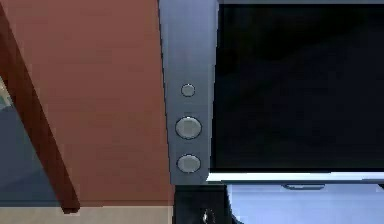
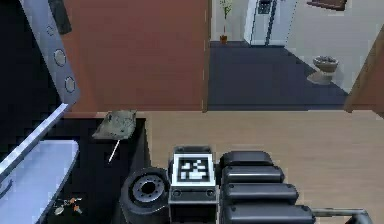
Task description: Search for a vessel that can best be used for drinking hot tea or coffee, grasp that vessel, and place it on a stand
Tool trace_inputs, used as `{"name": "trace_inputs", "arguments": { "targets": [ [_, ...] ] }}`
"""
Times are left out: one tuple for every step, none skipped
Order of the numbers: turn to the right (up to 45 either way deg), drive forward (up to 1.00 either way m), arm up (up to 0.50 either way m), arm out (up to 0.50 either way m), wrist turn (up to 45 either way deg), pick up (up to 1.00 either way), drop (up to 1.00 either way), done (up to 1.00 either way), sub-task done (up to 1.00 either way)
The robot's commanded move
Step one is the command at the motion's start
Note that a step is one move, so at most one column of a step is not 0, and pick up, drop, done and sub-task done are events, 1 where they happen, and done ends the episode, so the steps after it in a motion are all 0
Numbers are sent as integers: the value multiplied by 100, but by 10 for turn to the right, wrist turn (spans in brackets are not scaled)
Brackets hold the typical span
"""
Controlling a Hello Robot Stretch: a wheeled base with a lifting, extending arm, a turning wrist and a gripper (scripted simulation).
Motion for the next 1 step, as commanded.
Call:
{"name": "trace_inputs", "arguments": {
  "targets": [
    [450,0,0,0,0,0,0,0,0]
  ]
}}
